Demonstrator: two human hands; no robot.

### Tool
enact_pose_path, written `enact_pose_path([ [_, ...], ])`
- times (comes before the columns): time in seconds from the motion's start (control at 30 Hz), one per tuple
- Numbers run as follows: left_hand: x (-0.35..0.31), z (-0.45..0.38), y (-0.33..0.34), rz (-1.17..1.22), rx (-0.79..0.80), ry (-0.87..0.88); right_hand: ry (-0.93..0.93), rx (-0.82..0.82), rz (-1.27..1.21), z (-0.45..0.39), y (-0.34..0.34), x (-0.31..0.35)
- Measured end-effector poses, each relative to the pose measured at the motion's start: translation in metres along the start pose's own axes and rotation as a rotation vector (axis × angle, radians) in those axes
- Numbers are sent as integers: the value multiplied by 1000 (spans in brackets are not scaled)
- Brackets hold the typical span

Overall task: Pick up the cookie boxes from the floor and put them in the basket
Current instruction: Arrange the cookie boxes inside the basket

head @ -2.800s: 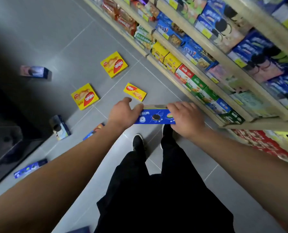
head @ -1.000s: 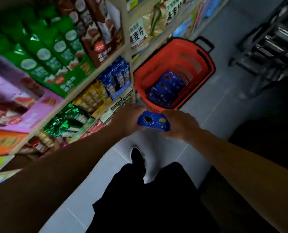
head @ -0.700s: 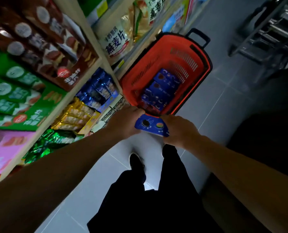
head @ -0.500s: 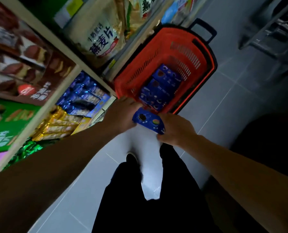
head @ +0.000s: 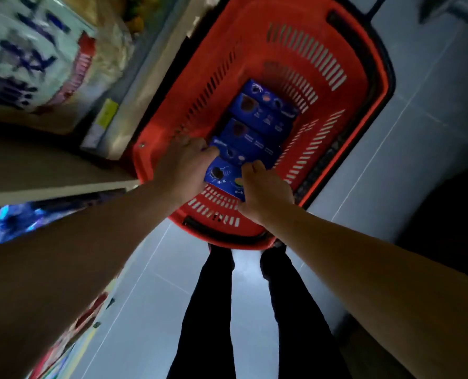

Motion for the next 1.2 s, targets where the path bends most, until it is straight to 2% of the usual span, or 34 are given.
enact_pose_path([
  [0.3, 10, -73, 153, -101, 163, 59, 112, 215, -28, -107, 130, -49],
  [0.47, 21, -98, 199, -106, 131, 78, 139, 186, -52, -150, 175, -60],
  [0.7, 33, -117, 260, -75, 188, 54, 155, 205, -58, -183, 213, -75],
  [0.77, 35, -121, 263, -67, 204, 30, 165, 206, -83, -187, 216, -76],
  [0.9, 34, -121, 257, 0, 117, 36, 195, 198, -109, -177, 209, -78],
  [1.0, 32, -113, 242, 53, 151, 16, 215, 203, -81, -152, 187, -74],
  [1.1, 29, -89, 209, 151, 217, -47, 247, 227, -64, -114, 150, -63],
  [1.2, 22, -47, 153, 240, 188, -105, 250, 185, -54, -66, 100, -41],
])
Point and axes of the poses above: each hand's wrist, its own z-axis away from the middle knuckle, its own y-axis out of the palm, x = y × z, the point moved 6 cm from there along -z, towards the middle knuckle, and after that the axes turned 11 degrees about -y, right-handed, at the moved point
